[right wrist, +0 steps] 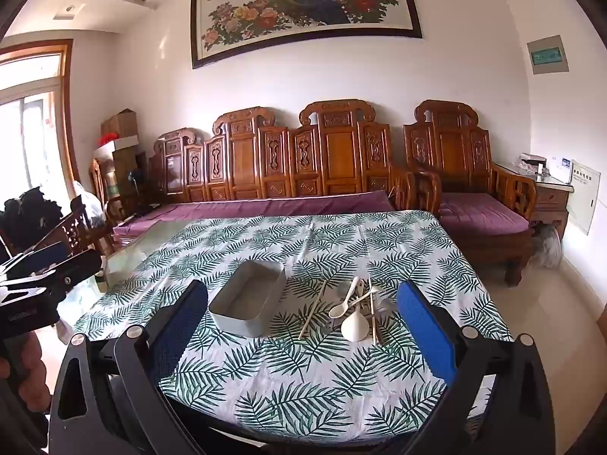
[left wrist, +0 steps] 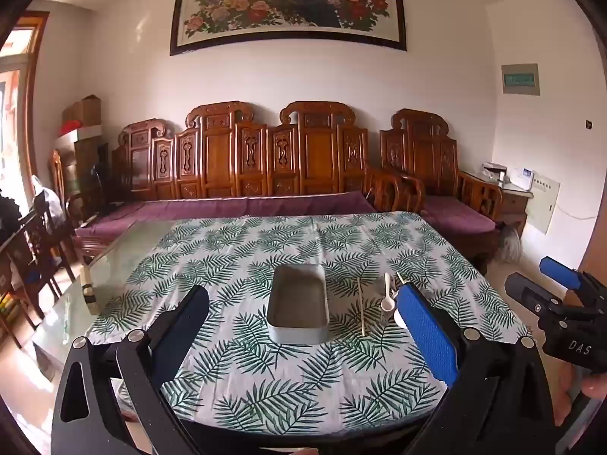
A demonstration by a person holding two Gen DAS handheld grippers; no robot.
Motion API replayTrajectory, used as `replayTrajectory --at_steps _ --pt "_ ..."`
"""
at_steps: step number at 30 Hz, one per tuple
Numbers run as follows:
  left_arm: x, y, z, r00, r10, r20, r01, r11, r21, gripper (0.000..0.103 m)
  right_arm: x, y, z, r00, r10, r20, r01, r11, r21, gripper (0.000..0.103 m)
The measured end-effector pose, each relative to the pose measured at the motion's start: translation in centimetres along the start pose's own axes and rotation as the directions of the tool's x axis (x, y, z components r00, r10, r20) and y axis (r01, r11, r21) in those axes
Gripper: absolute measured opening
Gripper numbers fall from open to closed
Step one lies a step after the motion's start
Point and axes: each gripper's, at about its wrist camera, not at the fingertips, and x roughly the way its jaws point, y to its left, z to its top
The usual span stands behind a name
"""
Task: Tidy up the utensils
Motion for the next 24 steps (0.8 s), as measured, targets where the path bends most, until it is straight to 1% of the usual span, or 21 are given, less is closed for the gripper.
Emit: replayTrajectory --at_steps 22,24 --pt "-0.3 -0.68 0.11 1.0 0.004 -0.003 -0.004 1.0 -0.005 0.097 -0.12 0.55 0.12 1.0 0.0 -0.006 0.0 1.0 -0.006 0.1" --pt "-0.13 -0.3 -0.06 1.0 -0.001 -0.003 0.001 1.0 -0.006 0.097 -0.1 0.59 0.12 1.0 0.0 -0.006 0.0 1.0 -0.007 0.1"
